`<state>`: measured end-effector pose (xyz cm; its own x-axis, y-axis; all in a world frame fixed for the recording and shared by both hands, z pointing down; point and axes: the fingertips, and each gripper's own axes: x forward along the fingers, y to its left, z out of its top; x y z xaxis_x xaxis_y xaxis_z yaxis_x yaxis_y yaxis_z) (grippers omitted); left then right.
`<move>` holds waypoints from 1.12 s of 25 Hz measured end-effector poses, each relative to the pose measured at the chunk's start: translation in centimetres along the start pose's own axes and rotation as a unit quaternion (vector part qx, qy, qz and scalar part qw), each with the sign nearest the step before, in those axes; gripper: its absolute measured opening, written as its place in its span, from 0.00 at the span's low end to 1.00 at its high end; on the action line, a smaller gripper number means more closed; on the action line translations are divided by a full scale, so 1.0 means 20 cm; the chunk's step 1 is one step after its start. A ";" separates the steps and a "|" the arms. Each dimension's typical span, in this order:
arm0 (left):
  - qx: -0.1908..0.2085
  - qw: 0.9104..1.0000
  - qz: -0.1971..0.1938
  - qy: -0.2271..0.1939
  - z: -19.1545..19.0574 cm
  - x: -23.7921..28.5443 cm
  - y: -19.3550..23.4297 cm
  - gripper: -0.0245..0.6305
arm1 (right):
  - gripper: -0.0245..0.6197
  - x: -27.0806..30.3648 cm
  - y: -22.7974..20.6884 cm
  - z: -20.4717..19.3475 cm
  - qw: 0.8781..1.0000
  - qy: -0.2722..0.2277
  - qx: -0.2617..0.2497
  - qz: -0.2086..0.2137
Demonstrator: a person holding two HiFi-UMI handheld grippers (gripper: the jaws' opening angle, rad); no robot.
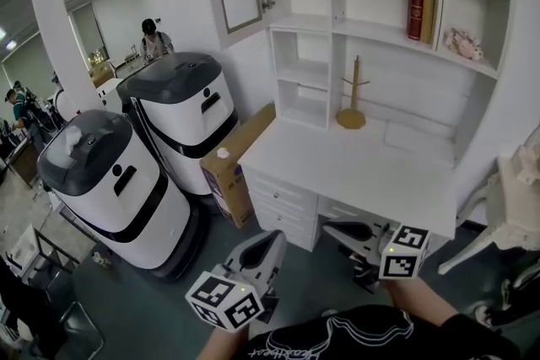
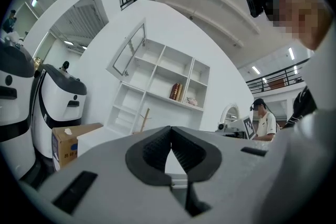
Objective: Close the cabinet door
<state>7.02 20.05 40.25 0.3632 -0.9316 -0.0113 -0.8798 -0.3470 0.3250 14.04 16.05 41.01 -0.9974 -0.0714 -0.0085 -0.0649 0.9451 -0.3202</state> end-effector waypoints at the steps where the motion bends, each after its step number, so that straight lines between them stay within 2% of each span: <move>1: 0.002 1.000 0.000 0.000 0.01 -0.01 0.00 0.04 | 0.05 0.01 0.01 0.00 1.000 -0.003 0.001 0.001; 8: 0.006 1.000 0.006 -0.005 0.03 0.00 0.06 0.04 | 0.05 0.05 -0.02 0.00 1.000 -0.004 0.000 0.009; 15: 0.007 1.000 0.022 0.009 0.02 0.10 0.20 0.04 | 0.05 0.16 -0.19 0.02 1.000 -0.010 0.012 0.025; 23: -0.002 0.999 0.038 0.009 0.09 0.43 0.50 0.04 | 0.05 0.39 -0.58 0.13 0.999 -0.006 0.021 0.048; 28: -0.009 1.000 0.026 -0.005 0.18 0.67 0.66 0.04 | 0.05 0.50 -0.86 0.26 0.998 -0.006 0.021 0.055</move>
<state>-0.76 2.61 41.00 0.3138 -0.9495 -0.0037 -0.8918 -0.2961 0.3420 5.26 -2.58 41.54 -0.9980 0.0278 -0.0563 0.0461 0.9331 -0.3567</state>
